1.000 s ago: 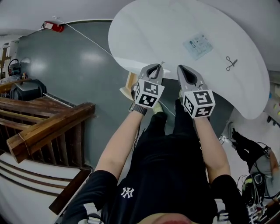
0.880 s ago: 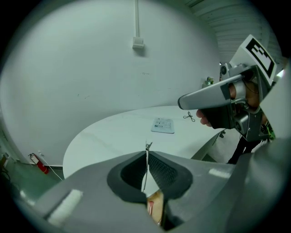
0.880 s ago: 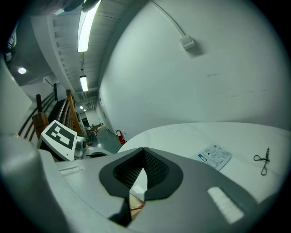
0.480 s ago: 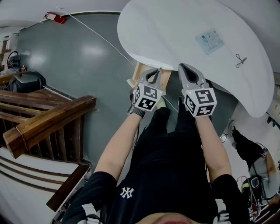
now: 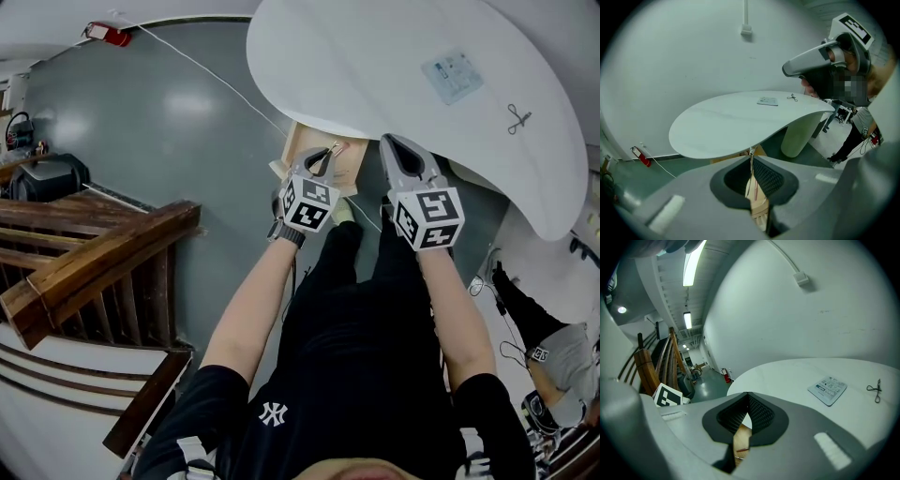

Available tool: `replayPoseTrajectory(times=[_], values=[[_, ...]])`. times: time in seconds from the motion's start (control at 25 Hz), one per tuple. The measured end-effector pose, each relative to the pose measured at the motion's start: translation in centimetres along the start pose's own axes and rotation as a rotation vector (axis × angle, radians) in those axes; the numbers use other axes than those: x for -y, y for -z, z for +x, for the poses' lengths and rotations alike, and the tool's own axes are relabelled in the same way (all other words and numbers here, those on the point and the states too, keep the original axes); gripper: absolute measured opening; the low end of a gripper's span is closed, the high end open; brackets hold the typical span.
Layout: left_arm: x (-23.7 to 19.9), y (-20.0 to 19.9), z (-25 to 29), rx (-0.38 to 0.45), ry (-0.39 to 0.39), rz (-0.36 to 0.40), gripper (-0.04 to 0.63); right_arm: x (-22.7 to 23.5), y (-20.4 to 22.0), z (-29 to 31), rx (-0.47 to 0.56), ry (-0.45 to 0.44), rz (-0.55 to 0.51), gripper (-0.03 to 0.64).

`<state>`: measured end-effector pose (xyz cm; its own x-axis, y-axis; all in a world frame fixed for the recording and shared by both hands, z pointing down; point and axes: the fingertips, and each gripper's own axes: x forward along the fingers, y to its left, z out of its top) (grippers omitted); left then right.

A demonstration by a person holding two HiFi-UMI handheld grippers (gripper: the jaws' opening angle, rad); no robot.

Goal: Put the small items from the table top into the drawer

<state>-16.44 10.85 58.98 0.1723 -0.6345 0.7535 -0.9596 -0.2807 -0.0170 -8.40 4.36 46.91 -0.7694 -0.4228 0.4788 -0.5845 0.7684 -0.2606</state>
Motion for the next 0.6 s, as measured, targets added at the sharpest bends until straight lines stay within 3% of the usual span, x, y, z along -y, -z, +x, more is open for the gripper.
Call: replayPoseTrajectory(times=[0.36, 0.6], values=[[-1.1, 1.7, 1.1, -0.026, 0.015, -0.025, 0.035, 0.3, 0.7, -0.4, -0.010, 0.030, 0.005, 0.021], [-0.8, 0.1, 0.8, -0.002, 0.024, -0.007, 0.035, 1.0, 0.5, -1.4, 0.000, 0.068, 0.019, 0.021]])
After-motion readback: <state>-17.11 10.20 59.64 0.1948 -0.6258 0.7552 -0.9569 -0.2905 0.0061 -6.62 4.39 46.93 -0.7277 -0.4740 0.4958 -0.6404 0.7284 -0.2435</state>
